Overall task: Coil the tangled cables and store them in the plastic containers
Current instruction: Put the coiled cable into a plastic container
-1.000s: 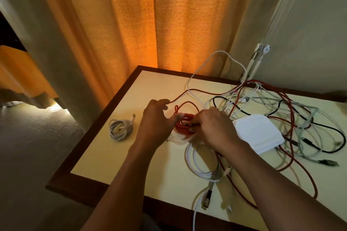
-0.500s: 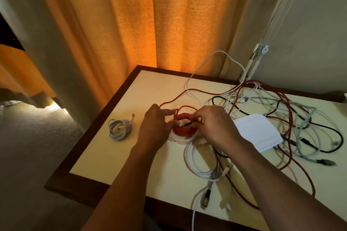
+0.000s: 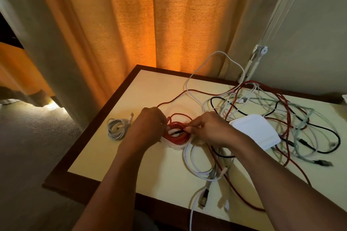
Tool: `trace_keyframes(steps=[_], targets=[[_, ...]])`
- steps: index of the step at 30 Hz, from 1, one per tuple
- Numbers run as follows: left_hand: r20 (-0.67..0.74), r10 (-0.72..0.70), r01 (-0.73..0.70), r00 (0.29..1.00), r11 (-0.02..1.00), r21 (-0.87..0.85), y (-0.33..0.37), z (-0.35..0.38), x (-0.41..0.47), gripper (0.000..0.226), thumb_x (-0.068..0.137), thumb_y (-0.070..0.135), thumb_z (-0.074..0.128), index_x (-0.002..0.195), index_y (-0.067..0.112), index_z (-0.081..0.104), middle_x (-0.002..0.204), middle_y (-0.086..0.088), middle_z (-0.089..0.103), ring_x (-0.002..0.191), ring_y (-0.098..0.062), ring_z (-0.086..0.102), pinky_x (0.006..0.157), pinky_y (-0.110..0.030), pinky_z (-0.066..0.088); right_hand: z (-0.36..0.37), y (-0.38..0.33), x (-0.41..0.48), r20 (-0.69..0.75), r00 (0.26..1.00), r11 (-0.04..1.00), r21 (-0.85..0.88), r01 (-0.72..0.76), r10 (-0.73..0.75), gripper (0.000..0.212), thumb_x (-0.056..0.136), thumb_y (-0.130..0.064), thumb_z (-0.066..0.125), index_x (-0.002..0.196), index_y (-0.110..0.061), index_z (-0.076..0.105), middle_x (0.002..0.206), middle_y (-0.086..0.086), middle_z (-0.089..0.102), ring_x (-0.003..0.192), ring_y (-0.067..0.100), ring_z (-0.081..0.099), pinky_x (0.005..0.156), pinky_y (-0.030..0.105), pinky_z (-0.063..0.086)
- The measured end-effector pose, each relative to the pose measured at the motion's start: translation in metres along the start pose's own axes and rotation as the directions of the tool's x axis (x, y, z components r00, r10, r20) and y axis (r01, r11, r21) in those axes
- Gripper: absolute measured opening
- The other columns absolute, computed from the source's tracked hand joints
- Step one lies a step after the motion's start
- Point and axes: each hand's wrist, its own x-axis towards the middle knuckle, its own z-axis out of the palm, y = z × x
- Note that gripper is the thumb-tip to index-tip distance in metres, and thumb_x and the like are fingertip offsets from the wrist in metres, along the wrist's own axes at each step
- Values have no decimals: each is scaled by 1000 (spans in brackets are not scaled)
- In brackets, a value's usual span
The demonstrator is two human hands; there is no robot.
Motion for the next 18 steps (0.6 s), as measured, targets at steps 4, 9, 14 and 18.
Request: trace_keyframes(steps=[4,9,14,18], targets=[[12,-25,27,1000,978,-209,-6,1,2,40,88,17,79,124,29,65,114,6,66,98,-13,63,67,-19,51,-1,-3,-1,-130,992,995,101,16,-3,18,79,-43,83,93,-33,81,102,-8,76,98,20,69,85,48,59],[8,-29,30,1000,948,-316,-12,6,4,58,85,14,82,137,30,60,101,10,63,85,-8,61,56,-13,45,-7,-24,-3,-155,988,975,-212,-62,30,58,91,-51,67,141,-23,57,141,5,57,136,31,38,106,47,41],[1,-114,106,994,920,-376,-13,8,1,58,84,14,83,137,25,60,90,10,64,77,-4,61,53,-15,42,-5,-29,-3,-10,992,983,-126,-130,130,36,97,-44,57,128,-28,67,131,14,54,138,31,31,111,48,37],[-18,-203,180,979,905,-385,-10,9,2,46,82,13,85,124,25,68,100,2,70,87,-13,70,52,-19,50,2,-34,-7,30,994,977,-193,-97,104,34,103,-36,50,133,-32,65,130,12,49,136,30,27,112,47,25]])
